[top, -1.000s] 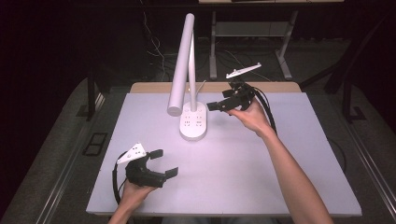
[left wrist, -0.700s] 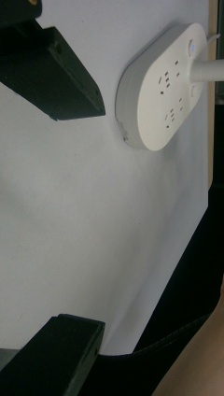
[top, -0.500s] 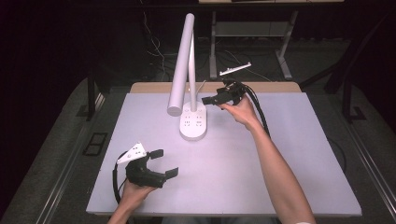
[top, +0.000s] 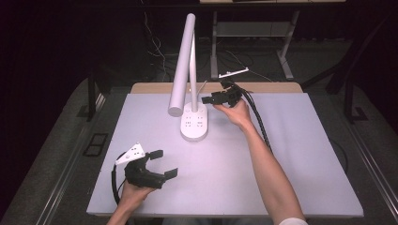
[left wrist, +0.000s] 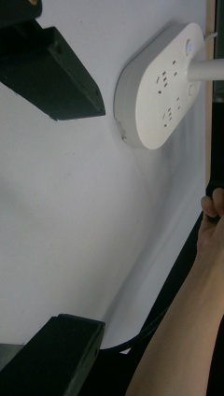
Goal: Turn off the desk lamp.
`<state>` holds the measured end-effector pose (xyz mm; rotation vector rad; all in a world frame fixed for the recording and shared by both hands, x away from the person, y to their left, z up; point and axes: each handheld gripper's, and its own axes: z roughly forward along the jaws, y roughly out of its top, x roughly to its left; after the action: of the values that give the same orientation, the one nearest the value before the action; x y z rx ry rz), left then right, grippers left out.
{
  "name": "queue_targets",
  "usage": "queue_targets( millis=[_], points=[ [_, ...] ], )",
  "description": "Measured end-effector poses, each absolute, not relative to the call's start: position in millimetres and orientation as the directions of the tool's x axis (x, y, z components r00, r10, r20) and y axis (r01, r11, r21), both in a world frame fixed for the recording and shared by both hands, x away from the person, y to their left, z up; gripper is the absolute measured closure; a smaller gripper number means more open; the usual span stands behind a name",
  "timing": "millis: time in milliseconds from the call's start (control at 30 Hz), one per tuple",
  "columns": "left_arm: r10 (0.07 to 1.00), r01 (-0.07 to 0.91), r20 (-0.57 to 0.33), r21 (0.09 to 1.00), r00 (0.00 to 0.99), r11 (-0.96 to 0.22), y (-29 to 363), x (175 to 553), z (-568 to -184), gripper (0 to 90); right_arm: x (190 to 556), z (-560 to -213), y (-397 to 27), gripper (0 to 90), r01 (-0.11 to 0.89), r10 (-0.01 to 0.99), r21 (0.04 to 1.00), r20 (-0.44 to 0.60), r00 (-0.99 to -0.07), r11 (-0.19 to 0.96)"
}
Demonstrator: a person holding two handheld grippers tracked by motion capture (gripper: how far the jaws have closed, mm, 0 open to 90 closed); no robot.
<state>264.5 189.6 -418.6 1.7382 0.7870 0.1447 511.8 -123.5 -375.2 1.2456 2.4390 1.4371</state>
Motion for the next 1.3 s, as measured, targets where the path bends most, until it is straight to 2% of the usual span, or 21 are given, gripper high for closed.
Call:
queue_targets(
  millis=[300, 433, 800, 1033, 1300],
  points=[
    [0.565, 0.425, -0.296, 0.899, 0.77, -0.108, 188.4, 264.0, -418.8, 0.0, 517.3, -382.7, -118.3, 48.8, 0.632, 0.688, 0.743, 0.341, -0.64, 0.221],
    [0.568, 0.424, -0.3, 0.9, 0.766, -0.097, 189.0, 263.5, -418.9, 0.0, 519.0, -387.2, -116.0, 63.1, 0.643, 0.706, 0.732, 0.334, -0.625, 0.223],
    [0.566, 0.416, -0.298, 0.905, 0.769, -0.089, 189.3, 262.8, -418.8, 0.0, 522.5, -404.8, -104.3, 88.6, 0.671, 0.712, 0.704, 0.347, -0.61, 0.232],
    [0.562, 0.415, -0.298, 0.906, 0.771, -0.088, 189.6, 262.9, -418.5, 0.0, 525.0, -419.0, -97.5, 90.0, 0.692, 0.714, 0.676, 0.35, -0.606, 0.255],
    [0.56, 0.424, -0.306, 0.901, 0.77, -0.09, 189.5, 263.3, -418.9, 0.0, 527.7, -426.6, -95.3, 90.0, 0.7, 0.706, 0.678, 0.383, -0.596, 0.223]
  ],
)
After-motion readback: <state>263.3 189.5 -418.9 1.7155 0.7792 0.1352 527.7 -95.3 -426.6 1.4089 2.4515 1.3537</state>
